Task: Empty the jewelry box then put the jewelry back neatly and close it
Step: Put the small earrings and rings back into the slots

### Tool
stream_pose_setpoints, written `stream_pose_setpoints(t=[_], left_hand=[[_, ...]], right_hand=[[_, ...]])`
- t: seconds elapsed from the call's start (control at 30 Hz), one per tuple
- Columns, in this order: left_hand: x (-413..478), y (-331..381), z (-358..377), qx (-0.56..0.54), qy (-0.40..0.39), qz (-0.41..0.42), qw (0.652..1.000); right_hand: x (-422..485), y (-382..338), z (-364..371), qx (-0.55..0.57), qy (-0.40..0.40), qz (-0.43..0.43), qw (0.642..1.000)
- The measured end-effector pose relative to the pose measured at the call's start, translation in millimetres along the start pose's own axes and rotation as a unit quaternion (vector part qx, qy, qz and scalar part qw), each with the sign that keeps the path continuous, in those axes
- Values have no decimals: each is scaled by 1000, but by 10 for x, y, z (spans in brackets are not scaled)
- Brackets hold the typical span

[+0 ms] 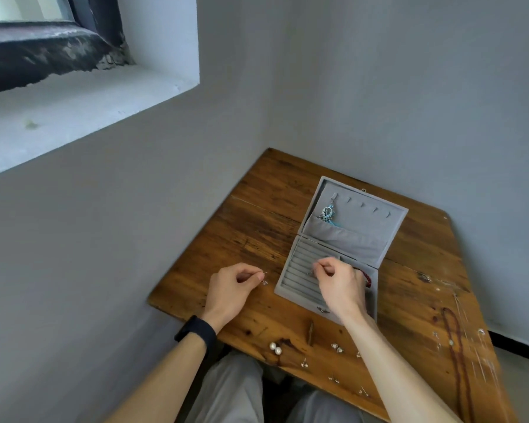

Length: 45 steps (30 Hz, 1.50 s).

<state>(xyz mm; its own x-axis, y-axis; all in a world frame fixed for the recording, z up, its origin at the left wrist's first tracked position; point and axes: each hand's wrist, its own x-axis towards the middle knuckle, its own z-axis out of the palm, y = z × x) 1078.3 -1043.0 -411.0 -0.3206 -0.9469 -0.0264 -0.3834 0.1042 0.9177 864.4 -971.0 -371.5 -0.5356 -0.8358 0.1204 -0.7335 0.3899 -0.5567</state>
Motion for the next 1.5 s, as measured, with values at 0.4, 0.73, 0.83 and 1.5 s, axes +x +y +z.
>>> stream_pose_setpoints(t=[0.4, 0.73, 0.83, 1.5], left_hand=[[-15, -93, 62, 16, 6, 31, 999], [-26, -140, 72, 20, 20, 35, 999], [-29, -145, 82, 18, 23, 39, 999], [-30, -67, 20, 5, 16, 21, 1000]], right_hand=[[510, -202, 189, -89, -4, 27, 996], [667, -287, 272, -119, -16, 54, 991], [667, -289, 280, -118, -9, 48, 992], [214, 62, -277, -41, 50, 22, 998]])
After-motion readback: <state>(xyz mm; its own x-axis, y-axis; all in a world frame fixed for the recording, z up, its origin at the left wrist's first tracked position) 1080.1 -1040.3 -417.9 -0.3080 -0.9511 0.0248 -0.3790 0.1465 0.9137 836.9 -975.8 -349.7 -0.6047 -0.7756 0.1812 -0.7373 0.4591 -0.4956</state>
